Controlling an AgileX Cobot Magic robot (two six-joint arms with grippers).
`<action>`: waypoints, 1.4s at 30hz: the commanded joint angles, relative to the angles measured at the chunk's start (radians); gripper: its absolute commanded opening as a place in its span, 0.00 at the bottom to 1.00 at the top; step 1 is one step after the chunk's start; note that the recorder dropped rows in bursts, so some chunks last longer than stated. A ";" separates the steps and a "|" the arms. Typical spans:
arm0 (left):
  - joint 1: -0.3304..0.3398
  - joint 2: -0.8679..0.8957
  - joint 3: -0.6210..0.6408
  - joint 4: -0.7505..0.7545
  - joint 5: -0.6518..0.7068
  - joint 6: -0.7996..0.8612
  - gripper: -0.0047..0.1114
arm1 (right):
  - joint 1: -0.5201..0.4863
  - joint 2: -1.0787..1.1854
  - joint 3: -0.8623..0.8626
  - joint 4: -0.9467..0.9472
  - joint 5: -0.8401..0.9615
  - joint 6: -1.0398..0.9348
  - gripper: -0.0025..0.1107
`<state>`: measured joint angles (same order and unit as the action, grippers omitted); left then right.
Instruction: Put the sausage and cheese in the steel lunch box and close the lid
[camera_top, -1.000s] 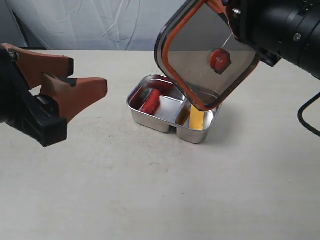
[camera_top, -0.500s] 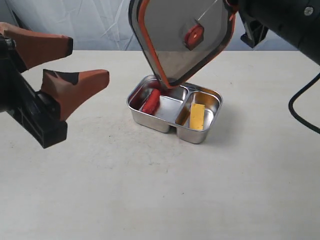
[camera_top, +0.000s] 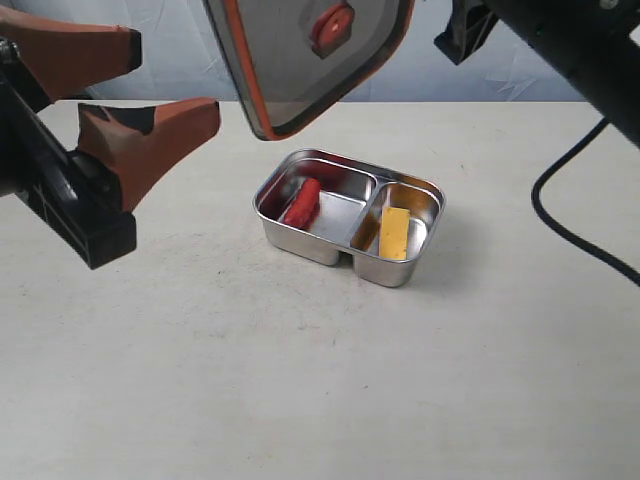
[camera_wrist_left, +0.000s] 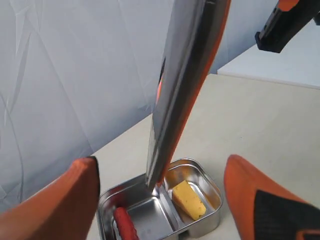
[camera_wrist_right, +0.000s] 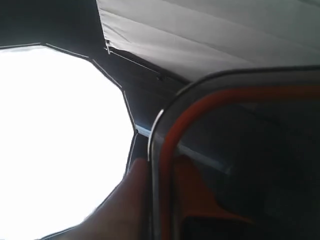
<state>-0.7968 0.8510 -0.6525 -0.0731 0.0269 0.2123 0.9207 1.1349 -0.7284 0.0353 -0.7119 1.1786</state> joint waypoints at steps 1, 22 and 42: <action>-0.004 0.003 0.004 0.002 -0.019 0.001 0.61 | -0.001 0.050 -0.003 -0.079 -0.102 0.101 0.02; -0.004 0.106 0.004 0.026 -0.100 0.008 0.04 | 0.070 0.085 -0.003 -0.243 -0.280 0.254 0.02; -0.002 0.106 0.004 0.043 -0.053 0.008 0.04 | 0.070 0.085 -0.003 -0.250 -0.286 0.254 0.02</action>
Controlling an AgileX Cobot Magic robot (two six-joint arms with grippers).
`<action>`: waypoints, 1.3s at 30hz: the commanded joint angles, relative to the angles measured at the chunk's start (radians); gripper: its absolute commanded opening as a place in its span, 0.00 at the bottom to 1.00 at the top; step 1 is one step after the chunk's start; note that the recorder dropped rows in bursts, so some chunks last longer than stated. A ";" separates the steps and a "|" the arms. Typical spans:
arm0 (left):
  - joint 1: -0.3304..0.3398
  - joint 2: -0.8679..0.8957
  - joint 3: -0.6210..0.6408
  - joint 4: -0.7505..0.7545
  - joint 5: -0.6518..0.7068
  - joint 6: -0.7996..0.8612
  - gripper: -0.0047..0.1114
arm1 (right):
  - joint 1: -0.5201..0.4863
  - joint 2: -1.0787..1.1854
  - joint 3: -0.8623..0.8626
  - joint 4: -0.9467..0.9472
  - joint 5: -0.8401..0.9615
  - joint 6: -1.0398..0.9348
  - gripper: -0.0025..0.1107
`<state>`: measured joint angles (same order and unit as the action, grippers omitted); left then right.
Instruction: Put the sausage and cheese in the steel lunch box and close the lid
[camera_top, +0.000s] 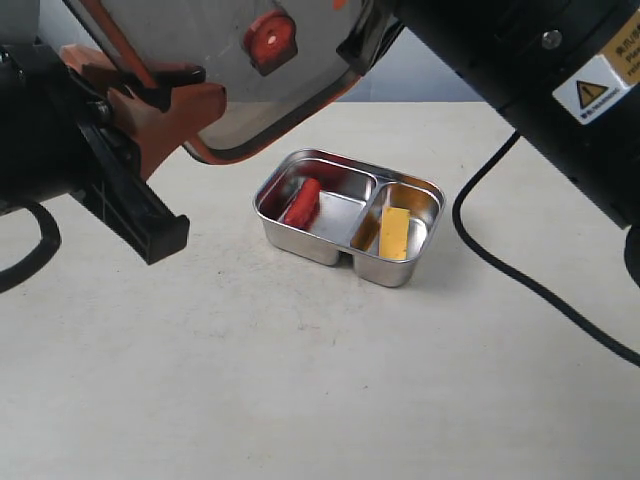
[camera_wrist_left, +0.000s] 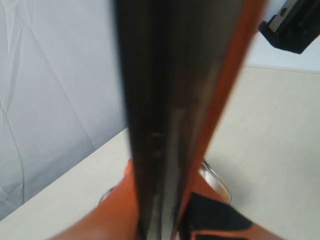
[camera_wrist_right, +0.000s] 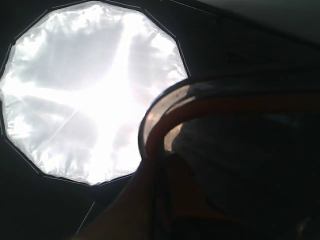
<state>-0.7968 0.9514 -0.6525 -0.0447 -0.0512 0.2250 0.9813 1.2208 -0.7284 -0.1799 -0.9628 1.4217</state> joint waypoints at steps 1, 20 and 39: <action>0.000 0.006 0.004 0.017 0.036 -0.005 0.04 | 0.009 -0.001 -0.003 -0.040 -0.035 0.011 0.02; 0.107 0.006 0.004 0.081 0.131 -0.005 0.04 | 0.007 -0.003 -0.003 -0.239 -0.138 0.054 0.03; 0.107 0.006 0.004 0.129 0.186 -0.005 0.04 | 0.007 -0.060 -0.003 -0.376 0.074 0.128 0.42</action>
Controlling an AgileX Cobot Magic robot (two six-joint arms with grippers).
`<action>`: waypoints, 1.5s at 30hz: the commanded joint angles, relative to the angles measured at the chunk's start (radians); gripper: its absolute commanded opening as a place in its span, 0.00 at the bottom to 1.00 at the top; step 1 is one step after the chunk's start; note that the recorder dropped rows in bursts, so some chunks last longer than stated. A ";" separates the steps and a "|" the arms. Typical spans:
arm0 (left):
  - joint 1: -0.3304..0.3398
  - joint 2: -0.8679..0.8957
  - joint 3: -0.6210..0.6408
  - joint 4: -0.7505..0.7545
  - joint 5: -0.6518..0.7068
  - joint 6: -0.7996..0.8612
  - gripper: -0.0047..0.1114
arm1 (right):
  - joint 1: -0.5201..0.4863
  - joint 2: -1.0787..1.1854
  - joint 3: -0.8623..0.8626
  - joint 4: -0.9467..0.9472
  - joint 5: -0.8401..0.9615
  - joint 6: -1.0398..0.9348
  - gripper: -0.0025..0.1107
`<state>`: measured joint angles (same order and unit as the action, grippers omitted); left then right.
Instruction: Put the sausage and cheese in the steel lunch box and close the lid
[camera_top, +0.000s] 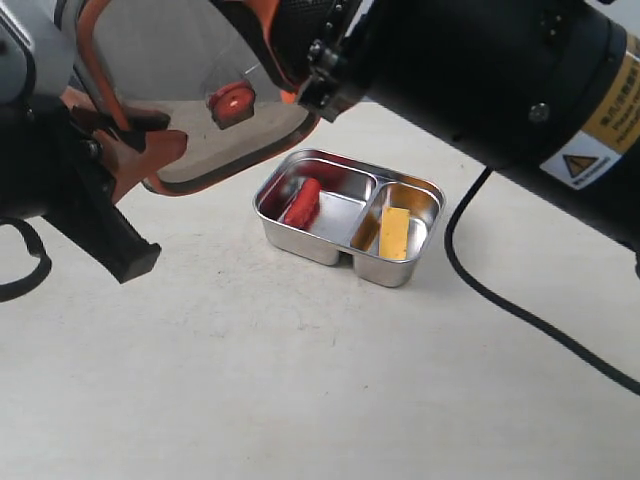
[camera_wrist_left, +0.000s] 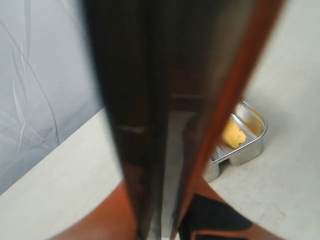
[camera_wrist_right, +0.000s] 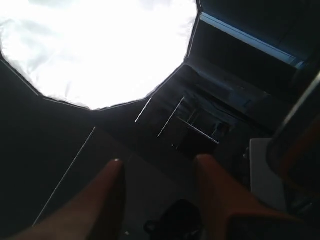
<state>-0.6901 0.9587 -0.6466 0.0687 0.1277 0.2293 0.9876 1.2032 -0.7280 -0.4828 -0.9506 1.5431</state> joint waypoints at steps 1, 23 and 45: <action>0.000 -0.002 -0.002 0.021 0.014 -0.009 0.04 | 0.001 -0.058 -0.003 -0.102 0.096 0.009 0.42; 0.000 0.151 -0.002 0.072 0.047 -0.001 0.04 | 0.001 -0.332 -0.003 -1.037 0.962 0.106 0.42; 0.000 0.174 -0.002 0.377 0.124 0.042 0.04 | 0.001 -0.203 0.007 -1.262 0.940 -0.249 0.42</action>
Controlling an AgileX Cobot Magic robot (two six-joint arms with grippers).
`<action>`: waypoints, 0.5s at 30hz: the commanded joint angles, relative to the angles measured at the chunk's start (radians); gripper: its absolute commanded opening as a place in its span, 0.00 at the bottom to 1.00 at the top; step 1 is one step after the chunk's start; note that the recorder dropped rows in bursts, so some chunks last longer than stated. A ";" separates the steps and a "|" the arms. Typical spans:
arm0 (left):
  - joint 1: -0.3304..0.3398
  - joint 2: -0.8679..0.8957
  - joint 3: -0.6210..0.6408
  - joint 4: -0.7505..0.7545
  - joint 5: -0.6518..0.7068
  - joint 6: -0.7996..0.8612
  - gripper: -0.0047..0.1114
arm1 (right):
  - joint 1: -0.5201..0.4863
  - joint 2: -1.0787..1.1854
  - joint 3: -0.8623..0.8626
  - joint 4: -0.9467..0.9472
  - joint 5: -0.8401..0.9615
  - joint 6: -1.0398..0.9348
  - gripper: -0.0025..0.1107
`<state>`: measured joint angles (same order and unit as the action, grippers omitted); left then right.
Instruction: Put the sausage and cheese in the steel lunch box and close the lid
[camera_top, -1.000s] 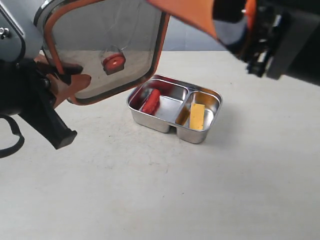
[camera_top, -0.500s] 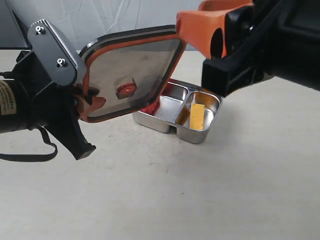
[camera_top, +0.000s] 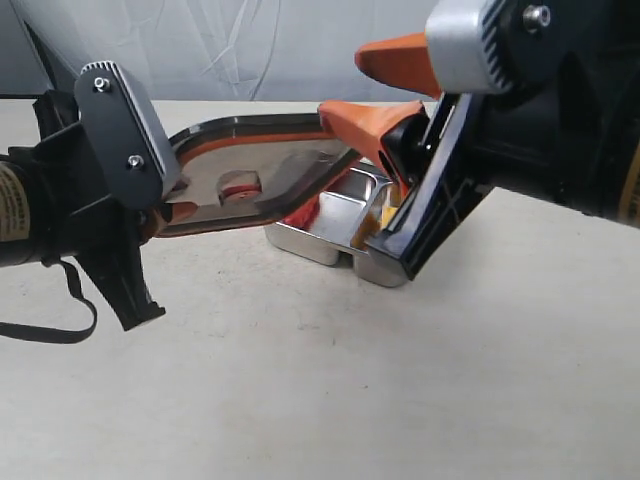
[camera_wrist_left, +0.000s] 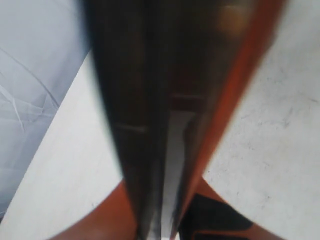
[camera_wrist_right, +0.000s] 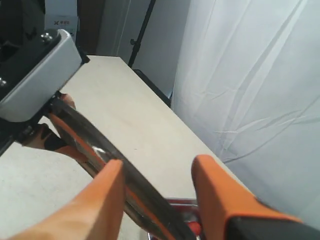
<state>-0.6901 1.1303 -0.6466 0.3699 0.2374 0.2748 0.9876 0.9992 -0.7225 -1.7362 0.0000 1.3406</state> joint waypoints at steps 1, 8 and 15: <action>0.000 0.002 -0.002 0.095 0.014 -0.003 0.04 | 0.001 0.003 0.002 -0.008 -0.018 -0.058 0.42; 0.000 0.002 -0.013 0.250 0.012 -0.005 0.04 | 0.001 0.040 0.002 -0.008 -0.057 -0.153 0.42; 0.000 0.002 -0.048 0.413 0.016 -0.154 0.04 | 0.001 0.023 -0.014 0.171 0.263 -0.050 0.42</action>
<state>-0.6901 1.1350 -0.6780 0.6884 0.2626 0.2288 0.9876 1.0389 -0.7225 -1.7208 0.0515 1.2164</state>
